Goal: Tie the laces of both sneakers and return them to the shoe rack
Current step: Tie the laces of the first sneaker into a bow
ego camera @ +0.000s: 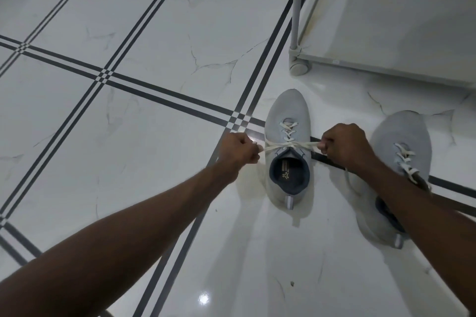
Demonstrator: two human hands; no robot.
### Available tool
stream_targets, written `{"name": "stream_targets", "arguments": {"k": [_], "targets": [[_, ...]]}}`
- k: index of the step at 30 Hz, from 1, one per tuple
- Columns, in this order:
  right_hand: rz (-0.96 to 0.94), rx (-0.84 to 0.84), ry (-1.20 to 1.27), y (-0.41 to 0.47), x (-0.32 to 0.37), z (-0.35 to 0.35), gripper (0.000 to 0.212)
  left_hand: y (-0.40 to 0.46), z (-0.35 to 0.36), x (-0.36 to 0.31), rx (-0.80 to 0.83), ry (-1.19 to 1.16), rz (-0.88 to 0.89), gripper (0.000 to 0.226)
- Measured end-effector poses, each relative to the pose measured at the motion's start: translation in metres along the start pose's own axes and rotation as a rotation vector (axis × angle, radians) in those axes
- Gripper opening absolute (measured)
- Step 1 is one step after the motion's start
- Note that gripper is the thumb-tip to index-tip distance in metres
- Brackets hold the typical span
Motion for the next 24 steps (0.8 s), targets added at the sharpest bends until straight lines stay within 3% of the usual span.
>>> {"name": "stream_targets", "arguments": {"k": [6, 9, 13, 18, 22, 24], "targets": [[-0.053, 0.058, -0.057, 0.002, 0.016, -0.001, 0.023, 0.006, 0.014, -0.015, 0.224, 0.166, 0.124, 0.003], [-0.125, 0.018, -0.113, 0.003, 0.025, -0.008, 0.021, -0.003, 0.029, -0.026, 0.296, 0.444, 0.311, 0.005], [-0.213, -0.046, -0.208, 0.001, 0.033, -0.017, 0.009, -0.021, 0.05, -0.046, 0.257, 0.852, 0.658, 0.013], [-0.302, -0.023, -0.361, -0.002, 0.037, -0.017, 0.016, -0.026, 0.056, -0.043, 0.33, 1.006, 0.87, 0.016], [-0.296, -0.004, -0.36, -0.002, 0.03, -0.015, 0.03, -0.018, 0.04, -0.035, 0.357, 0.915, 0.772, 0.02], [-0.309, 0.004, -0.356, -0.004, 0.029, -0.011, 0.026, -0.012, 0.03, -0.028, 0.323, 0.93, 0.72, 0.026]]}}
Point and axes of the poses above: each hand's wrist, its own y-axis towards the middle knuckle, its own z-axis out of the palm, x = y × z, the point moved 9 cm from there along y, towards the middle knuckle, and after that the axes turned 11 degrees about -y, right-handed, at the moved point
